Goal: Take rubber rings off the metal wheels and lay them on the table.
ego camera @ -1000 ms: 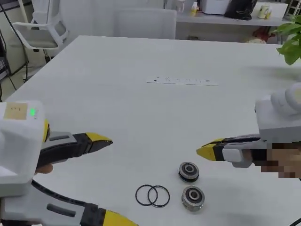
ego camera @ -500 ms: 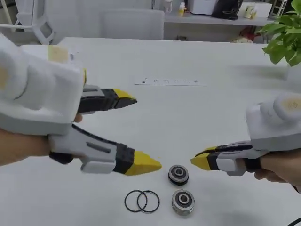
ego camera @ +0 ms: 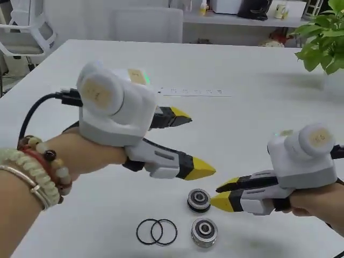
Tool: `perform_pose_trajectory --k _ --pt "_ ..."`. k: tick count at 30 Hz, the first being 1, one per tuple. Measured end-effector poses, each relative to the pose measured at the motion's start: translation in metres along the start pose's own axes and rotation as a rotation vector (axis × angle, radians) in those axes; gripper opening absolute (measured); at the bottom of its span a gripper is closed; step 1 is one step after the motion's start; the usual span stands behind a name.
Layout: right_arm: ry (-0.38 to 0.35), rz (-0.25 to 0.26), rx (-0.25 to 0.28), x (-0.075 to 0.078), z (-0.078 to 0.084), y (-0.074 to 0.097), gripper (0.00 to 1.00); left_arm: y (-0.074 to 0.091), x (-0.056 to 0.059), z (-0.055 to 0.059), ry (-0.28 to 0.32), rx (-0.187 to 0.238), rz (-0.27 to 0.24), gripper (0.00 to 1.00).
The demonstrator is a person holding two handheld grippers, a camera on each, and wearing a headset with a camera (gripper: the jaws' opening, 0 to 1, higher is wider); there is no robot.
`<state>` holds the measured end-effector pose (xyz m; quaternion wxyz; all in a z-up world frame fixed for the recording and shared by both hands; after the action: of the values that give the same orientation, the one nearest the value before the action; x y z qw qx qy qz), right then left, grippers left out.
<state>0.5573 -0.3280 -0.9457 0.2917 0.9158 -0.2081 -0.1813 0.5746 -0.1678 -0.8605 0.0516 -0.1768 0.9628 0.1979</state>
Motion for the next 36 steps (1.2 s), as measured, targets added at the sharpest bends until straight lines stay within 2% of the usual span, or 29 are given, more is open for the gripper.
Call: perform_pose_trajectory --k 3,6,8,9,10,12,15,17,28,32,34,36 --pt "0.014 0.004 -0.011 0.002 0.002 -0.001 0.21 -0.004 0.000 0.008 0.021 0.014 -0.013 0.59" --pt "0.027 0.011 -0.022 0.003 0.002 -0.003 0.22 -0.008 0.003 0.022 0.041 0.008 -0.033 0.55" --pt "0.031 0.006 -0.028 0.003 0.003 -0.005 0.23 -0.012 0.009 0.033 0.076 0.004 -0.016 0.51" --pt "0.036 0.003 -0.032 0.002 0.004 -0.006 0.23 -0.014 0.013 0.038 0.099 -0.006 0.013 0.48" --pt "0.040 0.001 -0.036 0.002 0.004 -0.007 0.23 -0.017 0.015 0.045 0.103 -0.031 0.018 0.46" --pt "0.049 0.000 -0.044 0.001 0.004 -0.008 0.23 -0.022 0.019 0.053 0.083 -0.061 0.025 0.40" --pt "0.063 -0.001 -0.056 0.001 0.006 -0.010 0.23 -0.029 0.023 0.060 0.110 -0.077 0.036 0.38" --pt "0.067 -0.005 -0.063 0.000 0.007 -0.012 0.23 -0.034 0.025 0.067 0.125 -0.114 0.024 0.36" --pt "0.098 -0.002 -0.072 -0.002 0.006 -0.015 0.24 -0.041 0.034 0.079 0.098 -0.184 0.034 0.23" --pt "0.109 0.001 -0.072 -0.002 0.005 -0.016 0.23 -0.042 0.034 0.078 0.121 -0.174 0.031 0.17" --pt "0.112 0.002 -0.071 -0.002 0.005 -0.016 0.23 -0.041 0.034 0.079 0.165 -0.166 0.029 0.16" --pt "0.113 0.000 -0.069 -0.003 0.005 -0.016 0.23 -0.041 0.033 0.080 0.160 -0.166 0.025 0.14"
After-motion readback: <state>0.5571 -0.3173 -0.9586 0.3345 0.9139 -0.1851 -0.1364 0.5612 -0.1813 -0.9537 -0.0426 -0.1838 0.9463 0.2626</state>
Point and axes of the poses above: the centre of the closed fingertips' face, and the gripper's own axes: y roughly backward along the fingers, x roughly to its right, z roughly out of its underside, the point moved 9 cm from there along y, roughly backward along the fingers
